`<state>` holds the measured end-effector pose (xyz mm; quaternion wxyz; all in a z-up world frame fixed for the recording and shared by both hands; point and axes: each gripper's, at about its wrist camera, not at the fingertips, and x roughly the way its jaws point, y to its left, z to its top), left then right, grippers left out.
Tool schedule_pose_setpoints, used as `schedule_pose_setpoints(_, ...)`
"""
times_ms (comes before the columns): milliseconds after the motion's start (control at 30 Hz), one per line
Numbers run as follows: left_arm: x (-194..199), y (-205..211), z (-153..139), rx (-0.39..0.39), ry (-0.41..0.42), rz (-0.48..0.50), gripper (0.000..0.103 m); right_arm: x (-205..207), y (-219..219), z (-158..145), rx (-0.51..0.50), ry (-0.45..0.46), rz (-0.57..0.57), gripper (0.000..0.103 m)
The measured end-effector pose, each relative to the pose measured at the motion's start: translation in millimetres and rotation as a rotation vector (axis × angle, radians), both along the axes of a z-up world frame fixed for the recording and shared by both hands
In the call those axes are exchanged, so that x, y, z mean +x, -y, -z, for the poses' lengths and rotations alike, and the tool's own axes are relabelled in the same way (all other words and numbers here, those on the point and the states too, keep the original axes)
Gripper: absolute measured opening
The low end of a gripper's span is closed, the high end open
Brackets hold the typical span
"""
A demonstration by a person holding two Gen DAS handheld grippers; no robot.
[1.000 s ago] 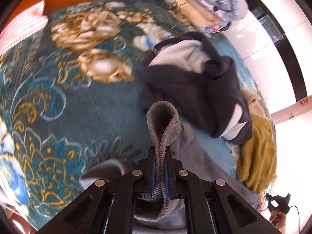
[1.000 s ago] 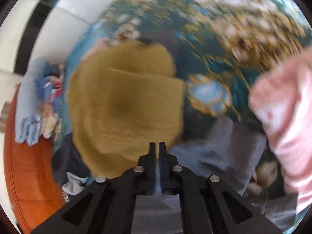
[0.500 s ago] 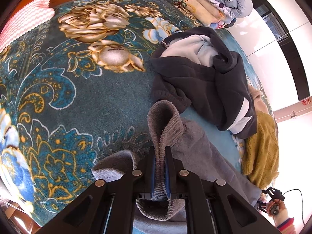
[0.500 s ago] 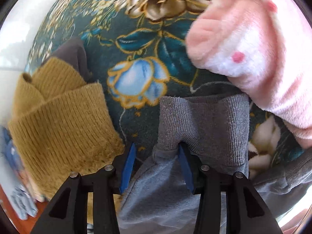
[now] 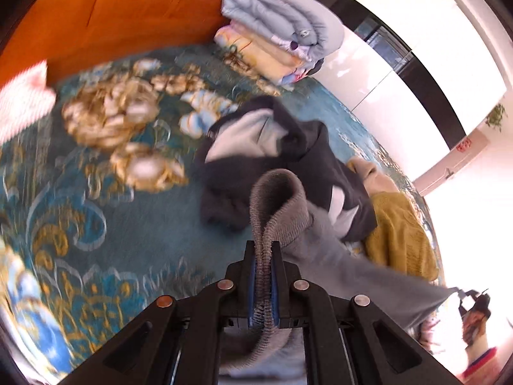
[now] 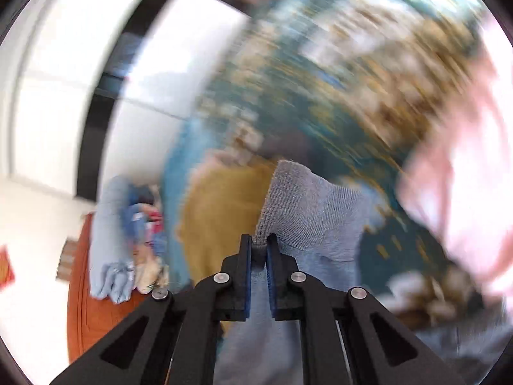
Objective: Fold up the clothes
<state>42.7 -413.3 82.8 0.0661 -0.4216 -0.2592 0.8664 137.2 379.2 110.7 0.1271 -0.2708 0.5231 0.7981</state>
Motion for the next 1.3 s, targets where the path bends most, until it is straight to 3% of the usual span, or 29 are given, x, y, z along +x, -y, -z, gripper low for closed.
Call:
schedule_pose_setpoints(100,-23,5,8,-0.011,0.061,-0.043,0.008,-26,7,-11,0.035,-0.003,-0.029,0.008)
schedule_pose_setpoints(233,-31,8,26,0.017,0.142,-0.085,0.008,-61,16,16,-0.029,0.116,-0.065,0.009)
schedule_pose_setpoints(367,-38,12,43,0.044,0.222,-0.127,0.012,-69,13,26,-0.066,0.114,-0.066,0.014)
schedule_pose_setpoints(400,-40,13,48,0.051,0.243,-0.137,0.012,-73,9,25,-0.055,0.114,-0.073,0.018)
schedule_pose_setpoints(433,-42,13,52,0.058,0.263,-0.147,0.013,-73,5,19,-0.043,0.113,-0.074,0.036)
schedule_pose_setpoints(467,-43,14,57,0.065,0.283,-0.158,0.017,-72,0,13,-0.033,0.109,-0.069,0.056)
schedule_pose_setpoints(500,-45,15,61,0.071,0.303,-0.168,0.022,-68,-4,7,-0.029,0.096,-0.067,0.060)
schedule_pose_setpoints(567,-25,25,57,0.091,0.299,-0.205,0.046,-54,-7,0,-0.033,0.057,-0.070,0.060)
schedule_pose_setpoints(633,0,35,58,0.115,0.296,-0.245,0.058,-35,-9,-5,-0.032,0.031,-0.088,0.060)
schedule_pose_setpoints(700,24,44,59,0.140,0.293,-0.285,0.061,-7,-6,-7,-0.021,0.029,-0.110,0.060)
schedule_pose_setpoints(767,48,54,60,0.165,0.291,-0.325,0.061,26,0,0,-0.020,0.063,-0.142,0.060)
schedule_pose_setpoints(833,66,52,80,0.159,0.357,-0.328,0.061,57,6,13,-0.038,0.117,-0.174,0.060)
schedule_pose_setpoints(1033,71,39,111,0.204,0.390,-0.341,0.059,151,17,59,-0.110,0.294,-0.212,0.060)
schedule_pose_setpoints(1100,65,33,120,0.235,0.402,-0.354,0.052,182,20,71,-0.141,0.328,-0.185,0.060)
schedule_pose_setpoints(1167,58,27,128,0.236,0.418,-0.369,0.033,205,22,82,-0.165,0.352,-0.161,0.060)
schedule_pose_setpoints(1300,62,27,123,0.247,0.407,-0.400,0.018,231,29,113,-0.210,0.414,-0.144,0.060)
